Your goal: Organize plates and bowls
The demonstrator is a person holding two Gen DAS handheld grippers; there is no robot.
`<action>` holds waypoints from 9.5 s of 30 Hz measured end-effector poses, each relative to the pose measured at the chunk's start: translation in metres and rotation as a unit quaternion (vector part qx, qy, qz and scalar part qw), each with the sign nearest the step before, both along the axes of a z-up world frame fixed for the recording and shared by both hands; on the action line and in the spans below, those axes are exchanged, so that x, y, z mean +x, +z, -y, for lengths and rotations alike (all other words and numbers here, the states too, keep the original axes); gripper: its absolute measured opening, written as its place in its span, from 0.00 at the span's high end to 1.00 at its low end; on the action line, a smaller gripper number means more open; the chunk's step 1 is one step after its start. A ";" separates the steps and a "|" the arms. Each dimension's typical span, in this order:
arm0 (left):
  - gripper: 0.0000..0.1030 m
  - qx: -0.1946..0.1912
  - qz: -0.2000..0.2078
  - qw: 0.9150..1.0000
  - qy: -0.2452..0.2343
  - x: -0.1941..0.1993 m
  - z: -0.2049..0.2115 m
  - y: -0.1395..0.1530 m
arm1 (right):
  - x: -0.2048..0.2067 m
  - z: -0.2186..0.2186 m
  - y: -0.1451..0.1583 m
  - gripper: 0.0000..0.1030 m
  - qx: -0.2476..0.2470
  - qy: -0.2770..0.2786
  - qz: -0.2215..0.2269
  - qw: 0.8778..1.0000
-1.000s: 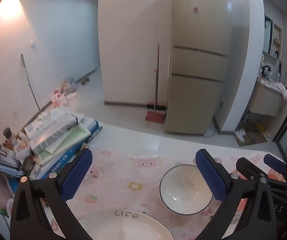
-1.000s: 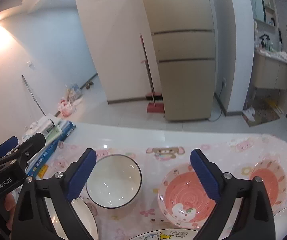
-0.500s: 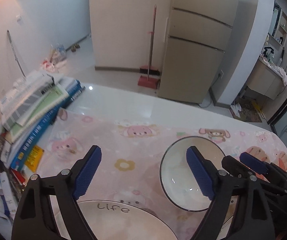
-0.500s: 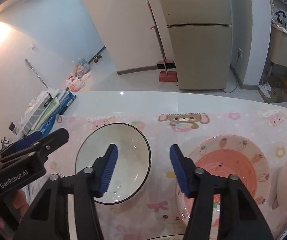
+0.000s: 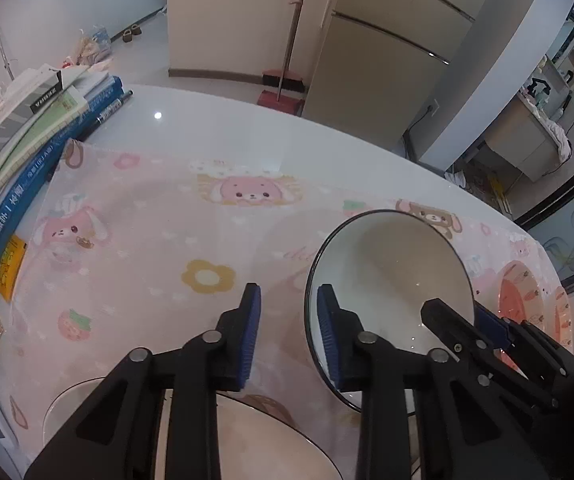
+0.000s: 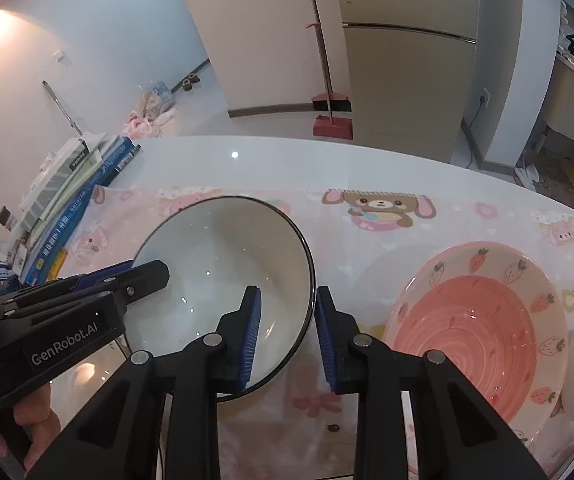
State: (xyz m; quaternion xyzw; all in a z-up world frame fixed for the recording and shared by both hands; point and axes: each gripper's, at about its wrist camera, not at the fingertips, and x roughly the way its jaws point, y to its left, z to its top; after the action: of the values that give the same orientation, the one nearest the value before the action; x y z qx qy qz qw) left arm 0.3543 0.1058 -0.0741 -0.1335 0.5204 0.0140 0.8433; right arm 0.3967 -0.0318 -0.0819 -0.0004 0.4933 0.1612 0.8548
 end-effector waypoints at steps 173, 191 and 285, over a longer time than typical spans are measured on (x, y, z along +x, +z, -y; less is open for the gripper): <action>0.86 0.058 0.142 0.983 -0.096 -0.006 0.153 0.034 | -0.015 0.196 0.037 0.92 0.129 -0.128 -0.001 0.983; 0.13 0.054 0.262 0.956 -0.116 -0.063 0.180 0.123 | -0.100 0.239 0.162 0.46 0.030 -0.194 0.188 0.962; 0.89 0.024 0.078 0.978 -0.190 -0.020 0.318 0.054 | -0.055 0.344 0.049 0.91 0.128 -0.250 -0.026 0.959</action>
State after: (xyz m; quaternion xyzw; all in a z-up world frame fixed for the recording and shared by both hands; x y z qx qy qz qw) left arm 0.3344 -0.2125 -0.0197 -0.0125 0.4687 -0.1446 0.8713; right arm 0.3420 -0.3763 -0.0330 0.2363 0.4755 0.0039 0.8474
